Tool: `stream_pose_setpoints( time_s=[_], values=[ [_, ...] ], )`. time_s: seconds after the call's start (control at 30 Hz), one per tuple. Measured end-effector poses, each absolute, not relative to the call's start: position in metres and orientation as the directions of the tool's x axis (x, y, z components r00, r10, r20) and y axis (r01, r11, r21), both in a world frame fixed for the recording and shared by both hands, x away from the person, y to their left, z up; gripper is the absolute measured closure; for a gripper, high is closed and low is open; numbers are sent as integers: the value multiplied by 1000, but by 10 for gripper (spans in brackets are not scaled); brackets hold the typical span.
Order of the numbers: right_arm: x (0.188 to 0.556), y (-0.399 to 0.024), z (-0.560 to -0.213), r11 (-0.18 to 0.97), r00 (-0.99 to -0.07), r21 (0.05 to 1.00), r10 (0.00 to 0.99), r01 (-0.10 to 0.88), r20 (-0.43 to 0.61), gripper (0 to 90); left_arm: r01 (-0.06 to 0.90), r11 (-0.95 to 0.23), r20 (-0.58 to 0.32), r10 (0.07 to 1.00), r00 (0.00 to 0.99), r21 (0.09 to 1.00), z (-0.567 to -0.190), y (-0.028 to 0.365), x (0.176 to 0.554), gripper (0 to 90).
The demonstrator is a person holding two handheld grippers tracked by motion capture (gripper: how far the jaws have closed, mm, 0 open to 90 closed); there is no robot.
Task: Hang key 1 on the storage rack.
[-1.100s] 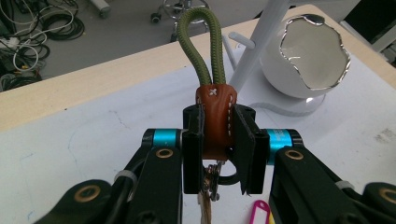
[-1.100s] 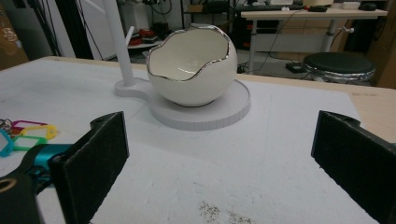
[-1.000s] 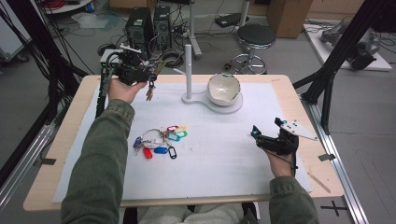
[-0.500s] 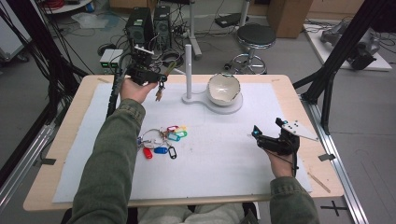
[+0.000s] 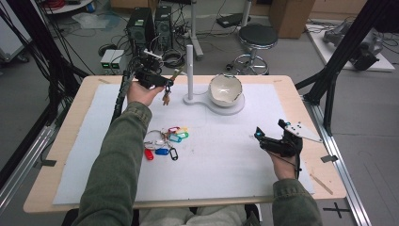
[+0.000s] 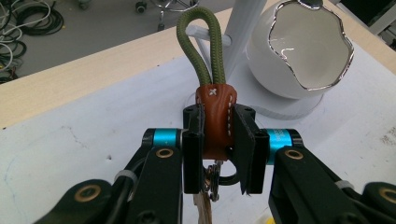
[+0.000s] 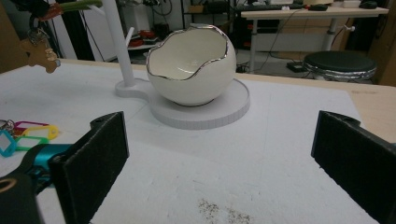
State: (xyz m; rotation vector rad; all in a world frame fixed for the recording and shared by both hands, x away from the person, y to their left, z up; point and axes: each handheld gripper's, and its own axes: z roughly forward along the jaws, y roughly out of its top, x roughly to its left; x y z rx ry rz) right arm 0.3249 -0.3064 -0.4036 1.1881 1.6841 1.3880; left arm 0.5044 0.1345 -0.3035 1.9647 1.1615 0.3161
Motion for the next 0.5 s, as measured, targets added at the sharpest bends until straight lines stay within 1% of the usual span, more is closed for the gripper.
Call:
stream_pose_setpoints(
  time_s=[0.13,0.3,0.43,0.5],
  values=[
    [325,-306,-404,30,-385,969,920,244,69,30,619,-253,-182,814,551,744,-307,132,505,744],
    [324,-307,-403,30,-375,970,925,241,65,30,638,-231,-209,817,538,735,-317,130,508,745],
    [324,-307,-403,25,-372,969,925,246,71,30,643,-243,-211,811,545,726,-322,126,510,744],
    [325,-307,-404,28,-372,969,926,246,68,30,640,-263,-210,798,565,722,-324,124,510,742]
  ],
)
